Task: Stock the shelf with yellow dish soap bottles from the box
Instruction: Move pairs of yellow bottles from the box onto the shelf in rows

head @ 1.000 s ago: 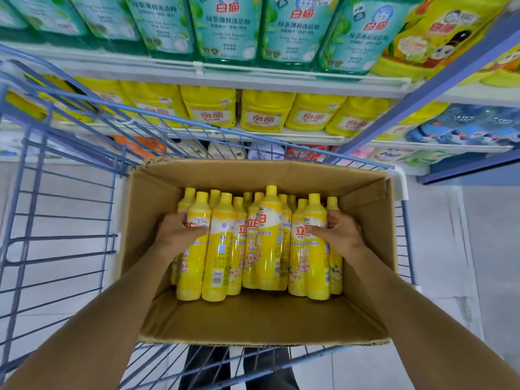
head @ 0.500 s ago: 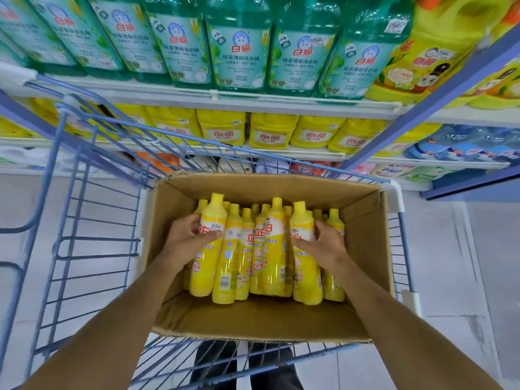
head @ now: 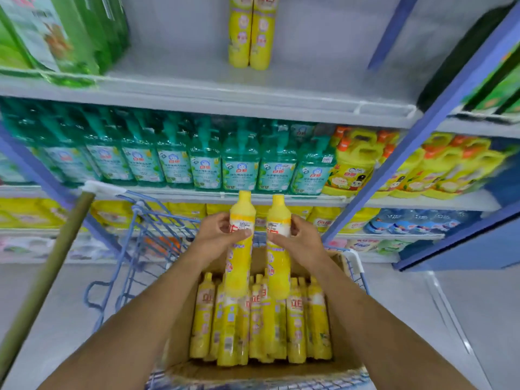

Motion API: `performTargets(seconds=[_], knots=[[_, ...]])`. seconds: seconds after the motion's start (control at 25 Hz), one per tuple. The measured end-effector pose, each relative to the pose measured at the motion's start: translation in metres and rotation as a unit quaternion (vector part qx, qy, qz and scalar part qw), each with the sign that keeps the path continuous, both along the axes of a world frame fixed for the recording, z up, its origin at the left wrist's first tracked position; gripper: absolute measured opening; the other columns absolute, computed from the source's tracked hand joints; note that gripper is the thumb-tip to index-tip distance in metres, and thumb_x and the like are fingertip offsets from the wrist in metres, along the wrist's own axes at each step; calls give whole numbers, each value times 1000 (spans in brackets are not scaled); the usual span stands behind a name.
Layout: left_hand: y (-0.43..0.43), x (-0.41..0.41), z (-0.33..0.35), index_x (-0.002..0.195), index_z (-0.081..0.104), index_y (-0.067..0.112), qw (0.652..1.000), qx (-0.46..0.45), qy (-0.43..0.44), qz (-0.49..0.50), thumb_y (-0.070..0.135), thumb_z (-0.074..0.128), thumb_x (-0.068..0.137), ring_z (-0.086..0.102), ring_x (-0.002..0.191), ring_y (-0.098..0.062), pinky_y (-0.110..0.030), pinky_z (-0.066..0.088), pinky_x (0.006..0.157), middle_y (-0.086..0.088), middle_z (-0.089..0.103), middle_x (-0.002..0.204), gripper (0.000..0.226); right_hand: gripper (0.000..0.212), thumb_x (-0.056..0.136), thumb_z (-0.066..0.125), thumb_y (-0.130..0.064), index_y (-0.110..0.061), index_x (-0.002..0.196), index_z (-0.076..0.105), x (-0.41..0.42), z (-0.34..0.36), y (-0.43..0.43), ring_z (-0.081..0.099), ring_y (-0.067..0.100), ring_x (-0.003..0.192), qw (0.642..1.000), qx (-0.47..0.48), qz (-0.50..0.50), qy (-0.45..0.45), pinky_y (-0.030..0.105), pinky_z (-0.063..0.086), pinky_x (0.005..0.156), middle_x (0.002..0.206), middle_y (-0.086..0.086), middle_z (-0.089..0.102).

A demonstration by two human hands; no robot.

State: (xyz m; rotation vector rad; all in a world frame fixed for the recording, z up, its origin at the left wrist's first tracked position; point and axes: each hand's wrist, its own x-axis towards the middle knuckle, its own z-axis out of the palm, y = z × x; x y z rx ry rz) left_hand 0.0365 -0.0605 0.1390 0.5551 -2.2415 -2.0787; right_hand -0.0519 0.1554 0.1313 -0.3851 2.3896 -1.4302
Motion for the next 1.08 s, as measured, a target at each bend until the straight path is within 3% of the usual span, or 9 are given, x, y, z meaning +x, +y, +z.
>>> performTargets(seconds=[0.12, 0.24, 0.36, 0.48, 0.72, 1.08], knots=[[-7, -17, 72, 109, 72, 10, 998, -20, 51, -15, 15, 85, 79, 74, 90, -9, -28, 61, 75, -2, 77, 102, 33, 33, 78, 87, -29, -28, 107, 69, -14, 71, -17, 70, 0, 89, 998, -48, 14, 50, 25, 56, 79, 99, -13, 75], [-15, -42, 135, 108, 72, 10, 994, -40, 104, -10, 15, 86, 77, 74, 95, -20, -38, 62, 81, -5, 78, 102, 35, 35, 76, 89, -25, -23, 107, 72, -34, 135, -32, 72, 7, 90, 991, -95, 10, 99, 25, 58, 78, 98, -9, 77], [-20, -75, 190, 108, 72, 9, 986, -47, 157, 4, 14, 87, 76, 75, 96, -20, -41, 61, 87, -5, 78, 103, 36, 37, 74, 90, -22, -17, 107, 73, -63, 183, -45, 74, 7, 87, 980, -156, -5, 123, 24, 58, 73, 95, -6, 78], [-23, -107, 233, 111, 72, 11, 981, -55, 184, 10, 17, 87, 76, 74, 98, -19, -39, 60, 88, -4, 77, 105, 39, 43, 72, 90, -26, -16, 110, 72, -99, 219, -55, 75, 13, 91, 974, -187, 0, 131, 35, 62, 80, 99, -3, 78], [-41, -157, 278, 112, 71, 10, 970, -85, 219, 54, 16, 86, 77, 74, 98, -23, -39, 61, 86, -6, 77, 104, 39, 47, 72, 91, -29, -16, 113, 71, -167, 264, -81, 75, 14, 94, 964, -216, 42, 150, 44, 62, 86, 103, -3, 78], [-91, -211, 300, 115, 69, 5, 957, -108, 244, 110, 18, 87, 76, 74, 93, -17, -26, 61, 75, -6, 76, 105, 45, 43, 72, 90, -32, -19, 109, 72, -221, 295, -144, 74, 9, 89, 955, -212, 44, 202, 33, 62, 80, 99, -7, 78]])
